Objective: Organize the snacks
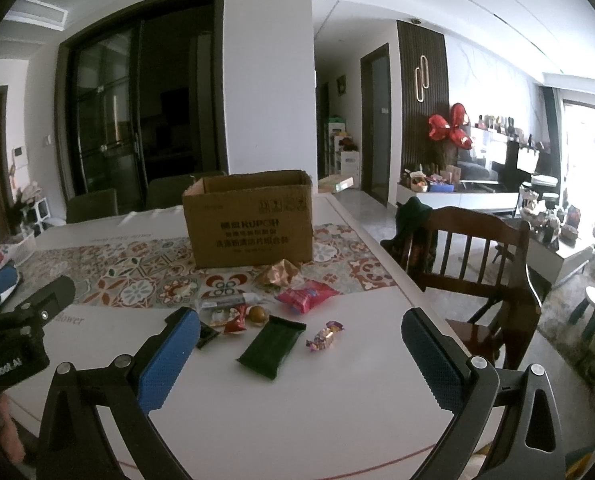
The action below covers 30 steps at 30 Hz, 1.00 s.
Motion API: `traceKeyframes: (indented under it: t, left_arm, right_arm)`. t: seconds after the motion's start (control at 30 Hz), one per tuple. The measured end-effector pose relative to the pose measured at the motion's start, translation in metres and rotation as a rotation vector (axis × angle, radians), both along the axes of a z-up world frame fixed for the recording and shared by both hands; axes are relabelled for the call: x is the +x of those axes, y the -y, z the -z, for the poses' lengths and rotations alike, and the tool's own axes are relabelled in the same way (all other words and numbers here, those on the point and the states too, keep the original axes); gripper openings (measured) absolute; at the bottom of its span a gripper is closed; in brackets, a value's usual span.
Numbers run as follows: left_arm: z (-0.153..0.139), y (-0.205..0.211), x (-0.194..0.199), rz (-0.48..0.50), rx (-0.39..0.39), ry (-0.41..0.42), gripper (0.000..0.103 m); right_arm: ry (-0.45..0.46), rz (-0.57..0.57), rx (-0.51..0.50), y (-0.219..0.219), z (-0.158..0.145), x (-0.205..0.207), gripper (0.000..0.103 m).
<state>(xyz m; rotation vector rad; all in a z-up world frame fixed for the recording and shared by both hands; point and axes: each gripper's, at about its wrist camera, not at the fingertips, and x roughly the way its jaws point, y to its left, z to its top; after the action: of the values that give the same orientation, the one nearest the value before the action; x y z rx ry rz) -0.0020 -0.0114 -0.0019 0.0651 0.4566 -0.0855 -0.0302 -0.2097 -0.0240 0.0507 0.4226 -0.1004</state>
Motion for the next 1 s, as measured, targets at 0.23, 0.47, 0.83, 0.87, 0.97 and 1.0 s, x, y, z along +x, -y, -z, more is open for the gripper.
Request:
traceKeyframes:
  t: [0.23,0.47,0.83,0.87,0.97,1.0]
  left_arm:
    - [0.007,0.014,0.015,0.064,0.023,-0.027,0.101]
    - [0.019,0.037,0.041,0.149,0.058,-0.078,0.083]
    - [0.044,0.064,0.091,0.213,0.043,-0.167,0.061]
    - [0.047,0.066,0.095,0.217,0.044,-0.176,0.06]
    - [0.056,0.073,0.109,0.228,0.042,-0.207,0.054]
    - [0.06,0.075,0.113,0.23,0.038,-0.219,0.053]
  right_arm:
    - [-0.047,0.015,0.034,0.004,0.013,0.006,0.102]
    - [-0.103,0.035,0.086,0.021,0.025,0.025,0.102]
    - [-0.181,0.085,0.168,0.038,0.044,0.071,0.083]
    - [-0.188,0.086,0.168,0.038,0.046,0.075,0.08]
    - [-0.207,0.089,0.176,0.041,0.054,0.087,0.075]
    - [-0.215,0.087,0.177,0.041,0.057,0.091,0.074]
